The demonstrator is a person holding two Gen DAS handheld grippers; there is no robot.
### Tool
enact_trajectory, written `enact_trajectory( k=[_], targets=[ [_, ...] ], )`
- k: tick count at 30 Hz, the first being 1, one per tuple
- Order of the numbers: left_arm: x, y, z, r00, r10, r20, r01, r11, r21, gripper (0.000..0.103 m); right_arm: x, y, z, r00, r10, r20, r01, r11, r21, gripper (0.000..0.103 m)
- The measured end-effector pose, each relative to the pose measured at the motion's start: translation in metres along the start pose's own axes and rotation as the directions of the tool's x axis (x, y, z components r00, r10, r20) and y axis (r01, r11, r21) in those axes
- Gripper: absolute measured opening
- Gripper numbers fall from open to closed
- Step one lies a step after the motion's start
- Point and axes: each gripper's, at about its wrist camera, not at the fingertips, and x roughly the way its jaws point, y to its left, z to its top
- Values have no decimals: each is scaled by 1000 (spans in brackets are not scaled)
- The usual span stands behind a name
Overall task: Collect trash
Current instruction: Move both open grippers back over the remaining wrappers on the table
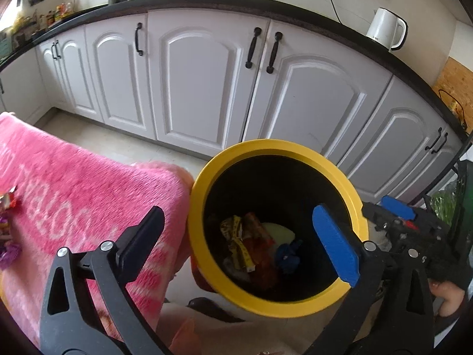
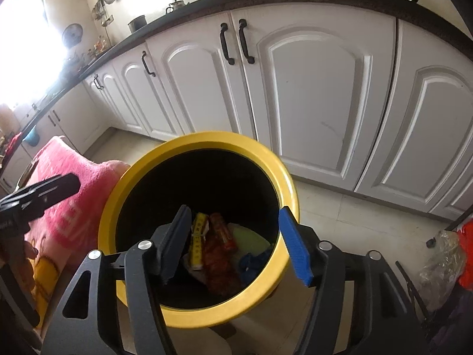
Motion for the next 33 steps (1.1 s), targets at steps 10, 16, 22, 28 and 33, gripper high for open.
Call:
enact_trajectory(
  k=[10,16,22,28,33],
  targets=[
    [-47,14,-16,994,59,97,-57,998,-18,92,-22,15,9,997,6,79,-4,1000,-20,75],
    [-75,27,-24,985,97,140,-92,995,-43,92,-37,27,12,994,17,112,-12,999,-42,76],
    [-102,39,-35,973,144,180,-137,989,-53,92,-47,40,13,991,31,133,-22,997,-67,77],
    [-122,51,-41,961,180,211,-168,983,-73,92,-61,60,14,983,62,170,-45,993,-107,77],
    [-137,66,-47,953,201,228,-183,978,-98,92,-69,81,15,977,100,187,-73,986,-149,78]
  ],
)
